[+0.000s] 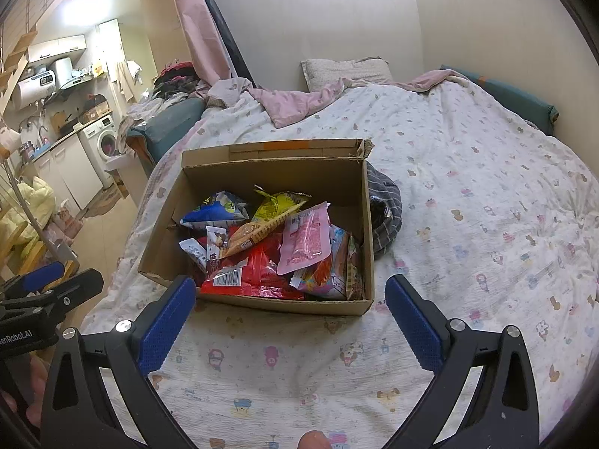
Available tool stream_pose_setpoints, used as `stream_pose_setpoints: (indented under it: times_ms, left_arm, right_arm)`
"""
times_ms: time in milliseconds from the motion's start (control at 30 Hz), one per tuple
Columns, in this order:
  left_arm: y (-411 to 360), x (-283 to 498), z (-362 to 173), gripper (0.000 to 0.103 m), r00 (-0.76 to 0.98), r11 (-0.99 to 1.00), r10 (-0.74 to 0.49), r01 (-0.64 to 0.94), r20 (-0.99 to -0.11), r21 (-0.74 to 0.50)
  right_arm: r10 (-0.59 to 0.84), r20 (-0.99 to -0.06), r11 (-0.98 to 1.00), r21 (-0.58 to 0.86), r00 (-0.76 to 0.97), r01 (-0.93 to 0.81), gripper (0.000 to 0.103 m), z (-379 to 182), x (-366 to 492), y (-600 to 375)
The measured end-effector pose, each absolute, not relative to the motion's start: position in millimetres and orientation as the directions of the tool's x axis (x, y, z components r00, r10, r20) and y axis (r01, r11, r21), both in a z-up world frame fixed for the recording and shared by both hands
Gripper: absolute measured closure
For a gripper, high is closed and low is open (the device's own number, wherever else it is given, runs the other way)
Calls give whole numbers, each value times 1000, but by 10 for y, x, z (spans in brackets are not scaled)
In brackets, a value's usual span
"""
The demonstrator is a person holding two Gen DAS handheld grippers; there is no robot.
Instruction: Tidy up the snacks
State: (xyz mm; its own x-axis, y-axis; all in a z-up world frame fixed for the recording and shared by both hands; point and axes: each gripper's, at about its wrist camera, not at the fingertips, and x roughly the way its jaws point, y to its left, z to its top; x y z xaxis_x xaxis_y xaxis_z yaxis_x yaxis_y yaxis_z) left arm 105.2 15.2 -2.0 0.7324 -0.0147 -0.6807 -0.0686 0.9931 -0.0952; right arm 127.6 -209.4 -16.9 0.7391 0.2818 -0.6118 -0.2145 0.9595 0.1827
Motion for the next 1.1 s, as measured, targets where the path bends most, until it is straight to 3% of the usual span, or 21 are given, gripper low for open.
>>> stream_pose_setpoints:
  times_ms: [1100]
  left_arm:
    - [173, 1026, -28, 0, 726, 992, -14, -78, -687, -103]
  right_arm:
    - [280, -615, 960, 181, 737, -214, 0, -177, 1283, -2120]
